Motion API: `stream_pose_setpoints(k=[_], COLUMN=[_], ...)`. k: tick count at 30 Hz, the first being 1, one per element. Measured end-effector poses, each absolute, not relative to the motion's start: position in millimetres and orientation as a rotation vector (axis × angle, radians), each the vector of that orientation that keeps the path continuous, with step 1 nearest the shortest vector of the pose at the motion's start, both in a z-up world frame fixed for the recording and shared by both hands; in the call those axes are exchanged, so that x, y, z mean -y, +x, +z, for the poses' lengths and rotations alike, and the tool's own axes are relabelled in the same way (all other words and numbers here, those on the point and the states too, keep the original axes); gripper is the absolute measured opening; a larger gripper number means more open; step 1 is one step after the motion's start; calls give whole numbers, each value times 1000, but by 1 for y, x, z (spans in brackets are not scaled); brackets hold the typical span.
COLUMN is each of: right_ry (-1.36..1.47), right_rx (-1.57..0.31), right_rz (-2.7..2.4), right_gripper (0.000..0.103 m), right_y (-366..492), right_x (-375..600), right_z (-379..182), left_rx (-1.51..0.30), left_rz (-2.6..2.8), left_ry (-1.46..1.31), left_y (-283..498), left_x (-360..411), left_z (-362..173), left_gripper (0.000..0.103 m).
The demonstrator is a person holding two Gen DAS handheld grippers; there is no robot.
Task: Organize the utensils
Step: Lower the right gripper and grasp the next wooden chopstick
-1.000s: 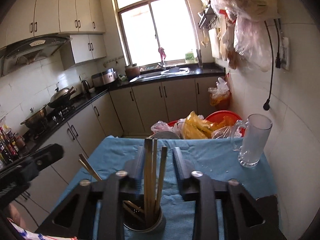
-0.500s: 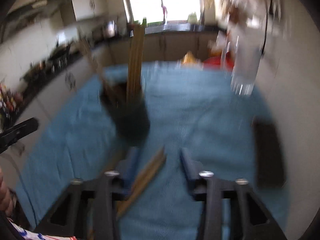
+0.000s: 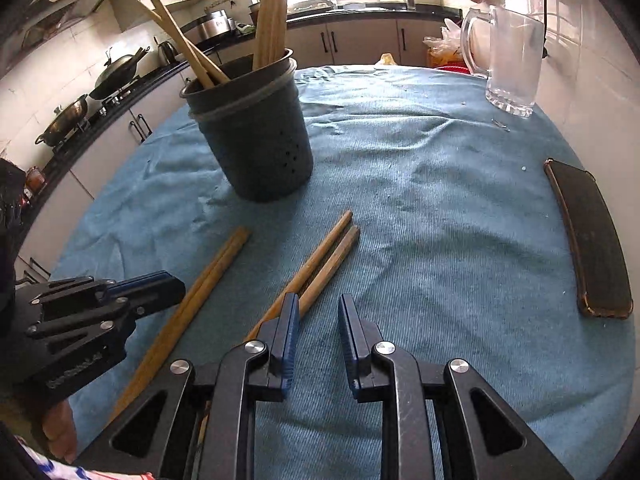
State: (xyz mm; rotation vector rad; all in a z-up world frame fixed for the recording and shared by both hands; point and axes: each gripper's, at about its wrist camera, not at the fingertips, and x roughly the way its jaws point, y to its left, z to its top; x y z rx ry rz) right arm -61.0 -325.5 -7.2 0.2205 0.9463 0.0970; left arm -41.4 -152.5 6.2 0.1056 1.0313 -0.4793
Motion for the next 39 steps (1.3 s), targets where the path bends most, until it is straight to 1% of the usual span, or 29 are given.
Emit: stream_pose_setpoints(k=[3,8,14,16,20,22,25,30,35,39], right_ry=[206,170,81,114,268,287,276,260,221,179], right_rx=[-947,-955,-973,-973,-965,-949,-939,-952,-998,-1035], right_rz=[87,61,25,30,67,67,80,95,42,11], right_gripper=[22,22,21,21,21,21,21,21,21,21], right_y=[-59,-57,-60,-60,-63,-64,-64,-58,-46,-35], right_x=[325,325,322,326,342,345,342,333,325,316], right_z=[-6,-6,-9,-8,-7,-4,1,2,-4,-1], left_rx=[-1028,-1010,-1016,-1002,-1017,-1008,-1006,-1030,-1028,-1032], left_rz=[-487,-527,-566,-552,-510,-495,-453,-393,-355,-357], left_ry=[115,47,105,139,191,205,216,155,122,92], left_y=[-39,-40,-46,-47,-41,-39,-37,-34,-38,-38], left_x=[156,146,161,166,172,171,166,141,113,108], left_z=[5,15,10,10,7,6,7,9,10,10], left_gripper=[6,6,6,6,6,6,7,6,7,7])
